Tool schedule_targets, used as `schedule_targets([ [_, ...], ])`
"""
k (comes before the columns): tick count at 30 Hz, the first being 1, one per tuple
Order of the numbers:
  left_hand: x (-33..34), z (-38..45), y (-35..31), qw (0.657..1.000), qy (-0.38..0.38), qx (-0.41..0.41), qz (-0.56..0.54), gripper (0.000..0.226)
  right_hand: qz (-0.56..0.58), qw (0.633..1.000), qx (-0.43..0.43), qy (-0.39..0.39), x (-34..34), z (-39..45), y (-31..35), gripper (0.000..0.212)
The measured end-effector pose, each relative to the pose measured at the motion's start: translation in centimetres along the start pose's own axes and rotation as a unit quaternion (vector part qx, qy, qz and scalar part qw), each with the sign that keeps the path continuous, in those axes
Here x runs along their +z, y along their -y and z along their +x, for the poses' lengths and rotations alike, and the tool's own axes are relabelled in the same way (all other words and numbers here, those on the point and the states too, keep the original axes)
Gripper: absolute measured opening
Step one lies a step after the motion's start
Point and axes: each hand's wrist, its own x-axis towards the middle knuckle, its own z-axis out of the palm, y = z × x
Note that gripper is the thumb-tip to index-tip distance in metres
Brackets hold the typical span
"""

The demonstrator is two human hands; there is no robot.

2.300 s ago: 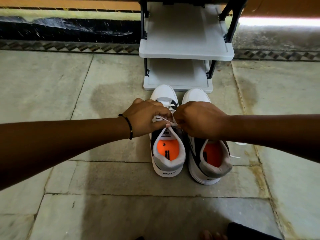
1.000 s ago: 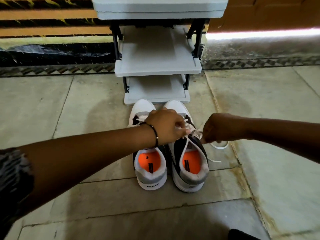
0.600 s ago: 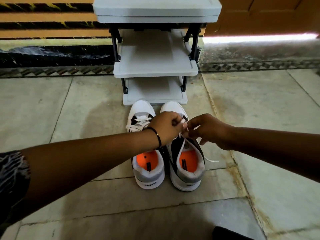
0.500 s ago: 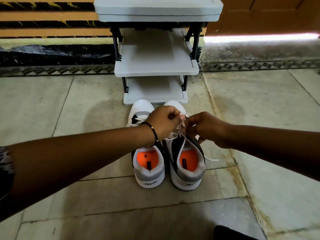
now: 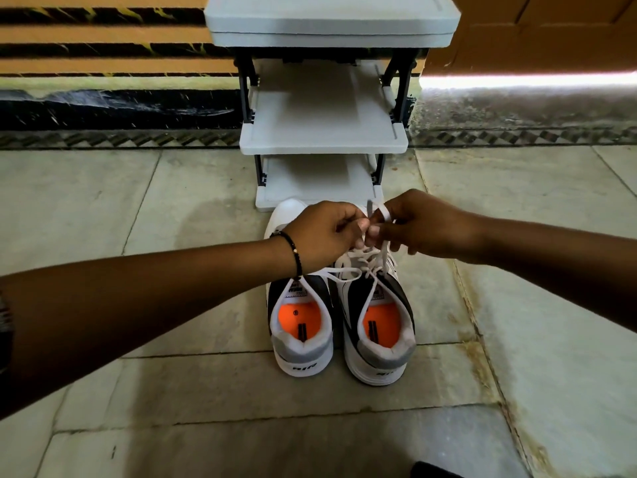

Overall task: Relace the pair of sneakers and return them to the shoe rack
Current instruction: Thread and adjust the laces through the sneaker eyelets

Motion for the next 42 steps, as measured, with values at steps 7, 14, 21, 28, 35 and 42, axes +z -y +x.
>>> schedule_targets([
  [7,-1.5,0.3,-0.1,0.997,0.051,-0.046,0.035,0.027,-0.044,0.997,0.023,0.06,-0.4,0.6,0.2,0.026],
  [14,-0.5,-1.2,0.8,0.986,0.156,-0.063,0.004,0.022,-0.093,0.981,0.084,0.15,-0.9,0.7,0.3,0.03],
  [21,0.5,-1.3,0.1,0.948,0.282,-0.085,-0.116,0.026,-0.027,0.984,0.094,0.152,-1.1,0.9,0.3,0.034],
  [28,1.7,-1.0,0.3,0.965,0.225,-0.128,-0.049,0.033,0.03,0.985,0.082,0.152,-0.7,0.6,0.2,0.039],
  [35,2.5,-0.5,1.0,0.989,0.077,-0.104,0.078,0.05,0.034,0.993,0.053,0.101,-0.5,0.6,0.2,0.032],
  [42,2.6,-0.3,0.2,0.993,0.042,-0.101,0.044,0.021,-0.017,0.998,0.031,0.059,-0.4,0.3,-0.1,0.03],
])
